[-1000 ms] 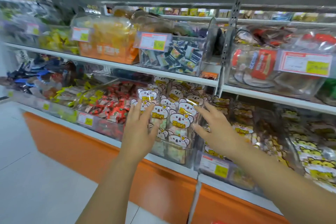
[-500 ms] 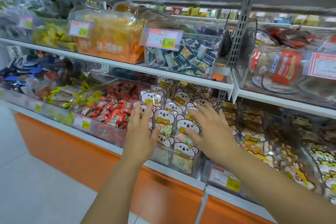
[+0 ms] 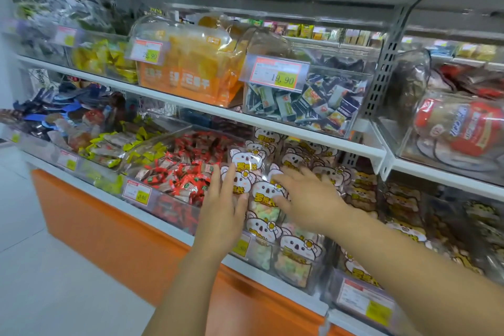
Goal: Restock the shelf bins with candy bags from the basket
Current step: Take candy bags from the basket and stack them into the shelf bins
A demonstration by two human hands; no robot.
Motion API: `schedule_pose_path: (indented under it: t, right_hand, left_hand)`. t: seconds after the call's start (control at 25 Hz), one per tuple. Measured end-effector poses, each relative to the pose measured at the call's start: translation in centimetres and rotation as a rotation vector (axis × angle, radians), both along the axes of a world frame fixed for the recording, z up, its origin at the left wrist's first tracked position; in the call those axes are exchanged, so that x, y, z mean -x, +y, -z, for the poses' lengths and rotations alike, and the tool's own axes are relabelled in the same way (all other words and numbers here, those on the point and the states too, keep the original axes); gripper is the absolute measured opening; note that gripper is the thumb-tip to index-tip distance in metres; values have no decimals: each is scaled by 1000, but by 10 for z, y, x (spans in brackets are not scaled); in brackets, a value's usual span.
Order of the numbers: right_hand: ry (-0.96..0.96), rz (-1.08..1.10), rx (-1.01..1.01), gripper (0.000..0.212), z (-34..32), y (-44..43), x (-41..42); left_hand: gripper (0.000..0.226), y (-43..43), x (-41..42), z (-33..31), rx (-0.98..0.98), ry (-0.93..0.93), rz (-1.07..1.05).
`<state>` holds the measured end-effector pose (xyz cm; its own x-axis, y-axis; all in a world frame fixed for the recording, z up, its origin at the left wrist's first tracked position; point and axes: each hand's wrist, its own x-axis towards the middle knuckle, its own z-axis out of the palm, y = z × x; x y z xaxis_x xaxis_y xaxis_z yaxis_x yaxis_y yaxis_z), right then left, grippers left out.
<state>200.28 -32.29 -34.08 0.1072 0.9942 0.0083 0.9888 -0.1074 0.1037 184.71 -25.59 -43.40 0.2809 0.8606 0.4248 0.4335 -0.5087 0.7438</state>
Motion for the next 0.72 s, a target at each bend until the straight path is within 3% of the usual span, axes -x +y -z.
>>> schedule_pose_path:
  t: [0.16, 0.44, 0.72]
  right_hand:
    - [20, -62, -137, 51, -13, 15, 10]
    - [88, -76, 12, 53, -6, 48, 12]
    - [131, 42, -67, 53, -25, 35, -2]
  left_hand:
    - [62, 4, -4, 1, -3, 9, -30]
    - [61, 7, -8, -4, -36, 67, -29]
    - [56, 14, -4, -16, 10, 29, -8]
